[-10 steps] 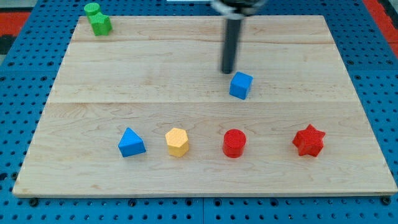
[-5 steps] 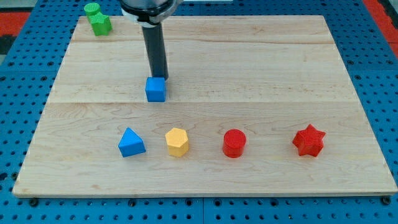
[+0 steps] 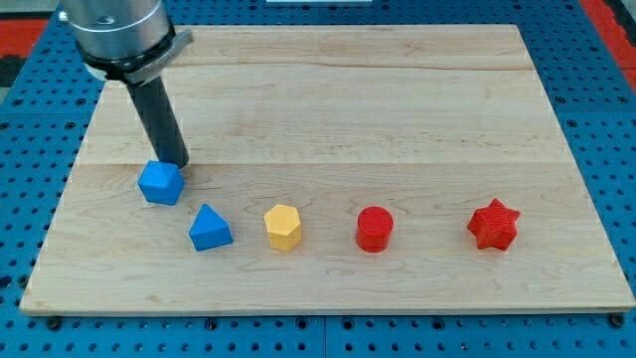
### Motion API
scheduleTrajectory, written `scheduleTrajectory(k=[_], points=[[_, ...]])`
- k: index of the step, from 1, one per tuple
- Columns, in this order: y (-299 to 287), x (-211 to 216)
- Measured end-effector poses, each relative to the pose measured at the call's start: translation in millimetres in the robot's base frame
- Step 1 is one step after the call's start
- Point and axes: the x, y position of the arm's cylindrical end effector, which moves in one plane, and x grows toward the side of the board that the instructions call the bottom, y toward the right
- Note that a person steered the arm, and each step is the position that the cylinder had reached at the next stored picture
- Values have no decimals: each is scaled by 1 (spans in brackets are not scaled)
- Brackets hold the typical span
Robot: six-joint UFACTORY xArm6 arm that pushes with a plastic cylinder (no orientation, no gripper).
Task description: Slide the blue cube left to triangle
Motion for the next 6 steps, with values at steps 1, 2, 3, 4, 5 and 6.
scheduleTrajectory(k=[1,2,3,4,5,6], points=[[-5,23],[-9,45],[-27,48],[-59,40],[-70,50],[-68,74]])
